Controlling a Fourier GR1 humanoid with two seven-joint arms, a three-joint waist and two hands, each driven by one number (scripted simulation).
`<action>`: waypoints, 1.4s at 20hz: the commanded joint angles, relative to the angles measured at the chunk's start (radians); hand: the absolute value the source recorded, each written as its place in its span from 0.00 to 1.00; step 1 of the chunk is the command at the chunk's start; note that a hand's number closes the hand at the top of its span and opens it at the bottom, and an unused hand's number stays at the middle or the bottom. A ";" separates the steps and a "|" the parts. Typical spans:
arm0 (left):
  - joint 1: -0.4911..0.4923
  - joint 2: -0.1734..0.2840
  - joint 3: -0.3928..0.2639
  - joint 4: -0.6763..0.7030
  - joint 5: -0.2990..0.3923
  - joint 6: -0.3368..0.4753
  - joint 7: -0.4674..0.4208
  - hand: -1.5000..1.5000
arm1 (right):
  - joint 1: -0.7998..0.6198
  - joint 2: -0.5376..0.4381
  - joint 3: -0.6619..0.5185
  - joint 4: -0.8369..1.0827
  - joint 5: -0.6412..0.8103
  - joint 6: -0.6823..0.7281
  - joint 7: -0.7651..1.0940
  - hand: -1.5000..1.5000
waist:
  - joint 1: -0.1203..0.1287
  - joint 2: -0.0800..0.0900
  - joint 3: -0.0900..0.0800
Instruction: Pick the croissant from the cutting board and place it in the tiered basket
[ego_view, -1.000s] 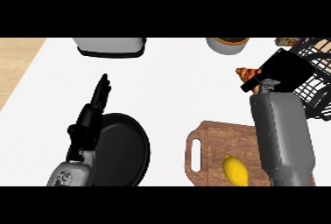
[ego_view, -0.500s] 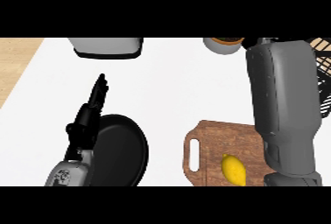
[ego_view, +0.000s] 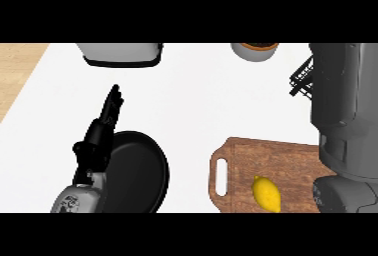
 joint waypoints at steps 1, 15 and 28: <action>-0.022 -0.014 0.006 0.031 0.005 0.003 -0.015 0.50 | -0.036 -0.072 -0.041 0.138 0.003 -0.100 0.074 1.00 | -0.001 0.005 0.000; -0.025 -0.003 0.002 -0.041 -0.013 0.014 0.050 0.50 | 0.065 -0.295 -0.071 0.376 0.007 -0.237 -0.065 1.00 | -0.006 0.001 0.001; 0.015 -0.002 0.000 -0.039 -0.002 -0.005 0.028 0.50 | 0.167 -0.262 -0.229 0.289 -0.222 -0.584 -0.106 0.00 | -0.012 -0.003 0.001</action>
